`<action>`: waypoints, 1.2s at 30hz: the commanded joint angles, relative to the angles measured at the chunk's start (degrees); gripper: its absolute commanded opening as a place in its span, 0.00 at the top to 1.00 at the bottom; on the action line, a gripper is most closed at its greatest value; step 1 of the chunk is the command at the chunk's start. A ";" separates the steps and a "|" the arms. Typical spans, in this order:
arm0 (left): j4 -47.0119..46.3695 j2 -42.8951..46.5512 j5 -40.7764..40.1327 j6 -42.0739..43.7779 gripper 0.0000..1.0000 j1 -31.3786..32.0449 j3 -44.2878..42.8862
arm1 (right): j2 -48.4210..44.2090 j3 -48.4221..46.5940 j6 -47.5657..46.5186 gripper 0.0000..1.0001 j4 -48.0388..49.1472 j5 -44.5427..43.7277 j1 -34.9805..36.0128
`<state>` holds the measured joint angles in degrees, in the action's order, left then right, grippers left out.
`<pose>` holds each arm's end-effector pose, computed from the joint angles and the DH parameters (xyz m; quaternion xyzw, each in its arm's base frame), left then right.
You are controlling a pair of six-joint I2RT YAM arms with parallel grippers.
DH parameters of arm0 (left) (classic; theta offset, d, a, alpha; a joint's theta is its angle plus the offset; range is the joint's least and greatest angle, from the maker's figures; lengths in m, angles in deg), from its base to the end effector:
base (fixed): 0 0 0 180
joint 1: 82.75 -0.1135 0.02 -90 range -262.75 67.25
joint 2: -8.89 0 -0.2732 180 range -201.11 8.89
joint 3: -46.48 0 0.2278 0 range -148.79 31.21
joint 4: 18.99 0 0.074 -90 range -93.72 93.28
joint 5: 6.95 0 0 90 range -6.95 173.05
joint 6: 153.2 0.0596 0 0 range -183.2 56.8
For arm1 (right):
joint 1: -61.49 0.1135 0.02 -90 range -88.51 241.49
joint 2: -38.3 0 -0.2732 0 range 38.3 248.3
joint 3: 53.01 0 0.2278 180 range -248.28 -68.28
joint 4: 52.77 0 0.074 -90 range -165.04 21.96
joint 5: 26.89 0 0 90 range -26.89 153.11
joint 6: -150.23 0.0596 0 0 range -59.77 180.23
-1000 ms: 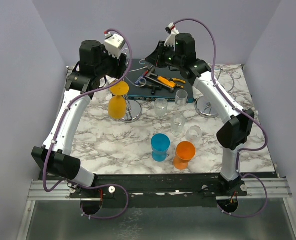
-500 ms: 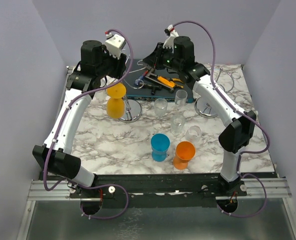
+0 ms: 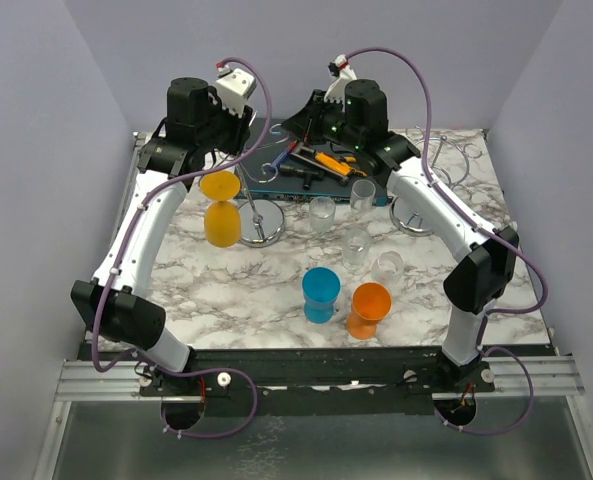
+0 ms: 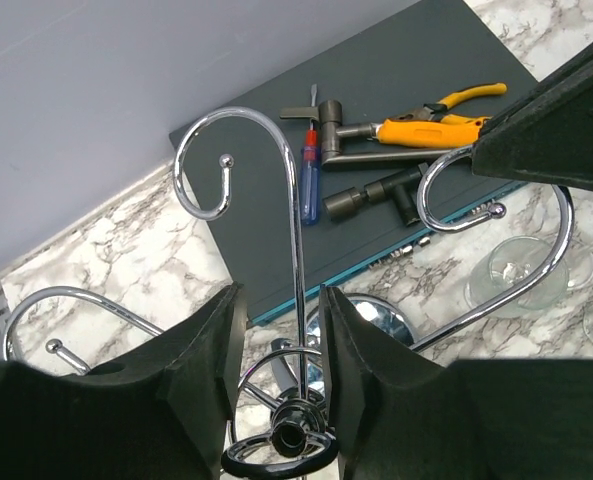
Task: Place the wine glass upside down on the wine glass rack
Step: Adjust the wine rack at the center of the board.
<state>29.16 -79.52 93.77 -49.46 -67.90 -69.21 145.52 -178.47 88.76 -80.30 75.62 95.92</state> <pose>0.3246 -0.0975 0.4438 0.2538 0.7814 -0.0824 0.5641 0.3620 0.2638 0.4244 -0.1094 0.7529 0.4069 0.5056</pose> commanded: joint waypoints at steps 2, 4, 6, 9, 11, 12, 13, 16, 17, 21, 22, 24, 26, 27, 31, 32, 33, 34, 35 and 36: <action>-2.14 -2.17 -2.50 1.54 0.61 -1.12 -5.57 | 0.10 4.27 0.07 0.99 -8.14 2.34 2.04; -2.13 -2.48 -1.61 0.31 0.52 -1.14 -6.48 | 0.47 4.01 0.02 0.99 -8.71 1.48 2.00; -2.11 -2.10 0.04 -1.01 0.39 -1.14 -6.91 | 0.99 3.24 -0.06 0.99 -9.82 0.73 2.02; -2.12 -1.25 2.41 -2.83 0.22 -1.14 -7.85 | 1.58 3.11 0.30 0.99 -10.99 -0.40 2.04; -2.00 -0.45 3.46 -4.28 0.10 -1.14 -9.00 | 1.68 3.23 0.64 0.99 -11.38 -0.93 2.04; -1.85 0.23 4.21 -5.06 0.08 -1.14 -9.63 | 1.67 3.51 0.69 0.99 -11.35 -1.13 2.04; -1.57 0.93 4.84 -5.93 0.06 -1.14 -10.02 | 1.68 3.71 0.72 0.99 -11.31 -1.39 2.00; -0.65 3.82 3.89 -8.10 0.06 -1.10 -9.14 | 1.55 3.97 0.66 0.99 -11.20 -2.65 1.98; -0.16 5.00 3.14 -8.50 0.07 -1.14 -8.15 | 1.65 4.02 0.61 0.99 -11.21 -2.91 2.02; 1.84 9.51 0.70 -8.68 0.11 -1.14 -2.12 | 2.74 2.87 0.52 0.99 -12.13 -4.01 1.91; 2.22 10.48 0.55 -9.00 0.11 -1.14 -0.72 | 3.09 2.43 0.46 0.99 -12.42 -4.30 1.91; 3.07 12.26 1.21 -9.92 0.11 -1.09 2.20 | 3.38 2.01 0.29 0.99 -12.44 -4.64 1.95; 3.33 13.12 1.96 -11.27 0.12 -1.14 4.11 | 3.48 1.74 0.21 1.00 -12.29 -4.67 1.94; 3.62 13.10 2.30 -11.85 0.13 -1.14 4.84 | 3.60 1.65 0.16 0.99 -12.29 -4.86 1.95; 3.68 11.10 2.66 -13.33 0.16 -1.14 5.98 | 3.62 1.37 0.23 1.00 -12.36 -5.13 1.91; 3.62 10.05 2.49 -13.47 0.17 -1.13 5.52 | 3.52 1.47 0.36 0.99 -12.28 -5.15 1.88; 3.63 9.20 2.54 -13.48 0.18 -1.09 4.97 | 3.46 1.61 0.42 0.99 -12.26 -5.13 1.91; 3.59 8.20 2.64 -13.47 0.20 -1.14 4.34 | 3.32 1.72 0.53 1.00 -12.16 -5.13 1.95; 3.44 7.38 2.50 -14.59 0.22 -1.12 3.85 | 3.26 1.89 0.56 1.00 -11.97 -5.13 1.95; 3.34 6.53 2.24 -15.27 0.24 -1.13 3.20 | 3.09 2.03 0.64 0.99 -11.93 -5.11 1.92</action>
<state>31.83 -69.83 95.78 -61.11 -68.84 -64.03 145.67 -178.27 90.40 -82.24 68.58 95.95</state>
